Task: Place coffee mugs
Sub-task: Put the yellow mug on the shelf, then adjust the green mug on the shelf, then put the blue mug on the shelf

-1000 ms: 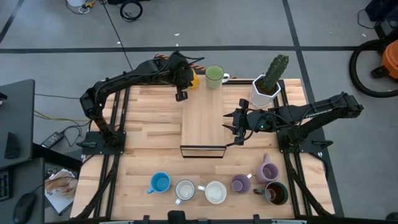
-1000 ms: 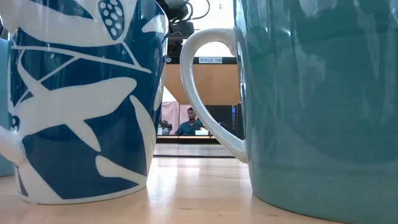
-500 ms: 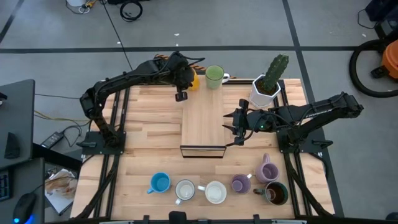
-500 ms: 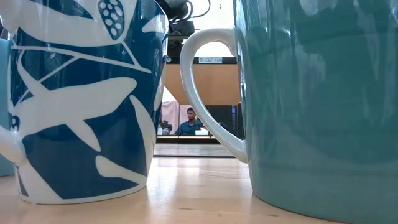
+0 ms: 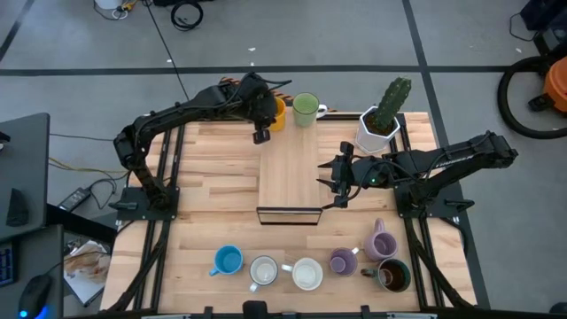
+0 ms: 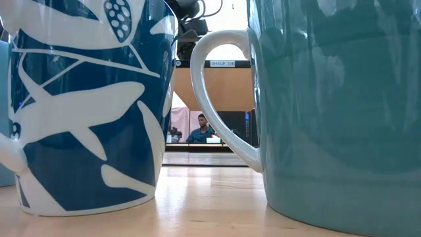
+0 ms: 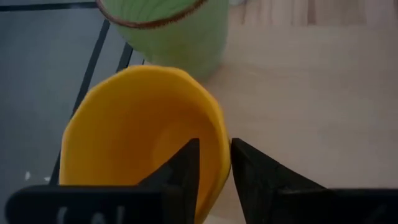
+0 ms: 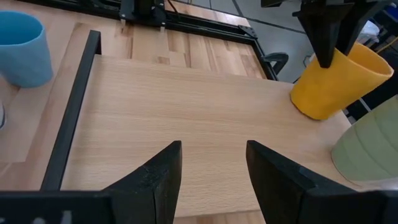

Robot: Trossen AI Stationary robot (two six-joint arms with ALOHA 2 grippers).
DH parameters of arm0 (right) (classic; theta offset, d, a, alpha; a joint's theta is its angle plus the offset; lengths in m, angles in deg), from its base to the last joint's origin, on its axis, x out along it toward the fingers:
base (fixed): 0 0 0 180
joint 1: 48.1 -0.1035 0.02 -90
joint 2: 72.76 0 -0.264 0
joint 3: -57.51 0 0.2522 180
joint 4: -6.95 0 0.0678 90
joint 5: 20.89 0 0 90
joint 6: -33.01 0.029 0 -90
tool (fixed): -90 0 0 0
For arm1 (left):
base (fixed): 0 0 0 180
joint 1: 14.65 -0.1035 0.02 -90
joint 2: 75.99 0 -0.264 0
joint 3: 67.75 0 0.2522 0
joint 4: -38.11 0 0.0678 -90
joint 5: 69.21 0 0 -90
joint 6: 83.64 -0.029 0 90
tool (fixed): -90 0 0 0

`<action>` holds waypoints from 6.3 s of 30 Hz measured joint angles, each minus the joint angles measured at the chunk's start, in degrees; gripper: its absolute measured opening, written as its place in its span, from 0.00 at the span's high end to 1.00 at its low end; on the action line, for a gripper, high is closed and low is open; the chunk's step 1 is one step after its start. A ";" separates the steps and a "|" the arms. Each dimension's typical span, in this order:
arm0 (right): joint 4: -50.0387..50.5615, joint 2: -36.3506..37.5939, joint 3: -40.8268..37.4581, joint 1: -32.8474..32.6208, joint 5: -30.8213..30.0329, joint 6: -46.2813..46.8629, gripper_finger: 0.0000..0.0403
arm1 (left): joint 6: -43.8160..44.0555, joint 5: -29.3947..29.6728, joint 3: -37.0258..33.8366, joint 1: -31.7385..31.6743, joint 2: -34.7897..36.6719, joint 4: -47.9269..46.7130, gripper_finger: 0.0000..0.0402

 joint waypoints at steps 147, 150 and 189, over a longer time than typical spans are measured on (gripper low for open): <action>2.10 7.25 -5.44 -0.15 -11.20 11.24 0.54 | 67.91 7.28 -34.21 60.79 29.40 1.98 0.77; 2.13 7.08 -5.44 -1.10 -12.44 11.92 0.54 | 74.75 8.45 -33.95 65.28 26.66 2.08 0.77; -2.89 7.08 -5.46 -0.28 -13.52 3.80 0.54 | 92.95 9.39 -11.41 69.96 -4.04 -14.33 0.77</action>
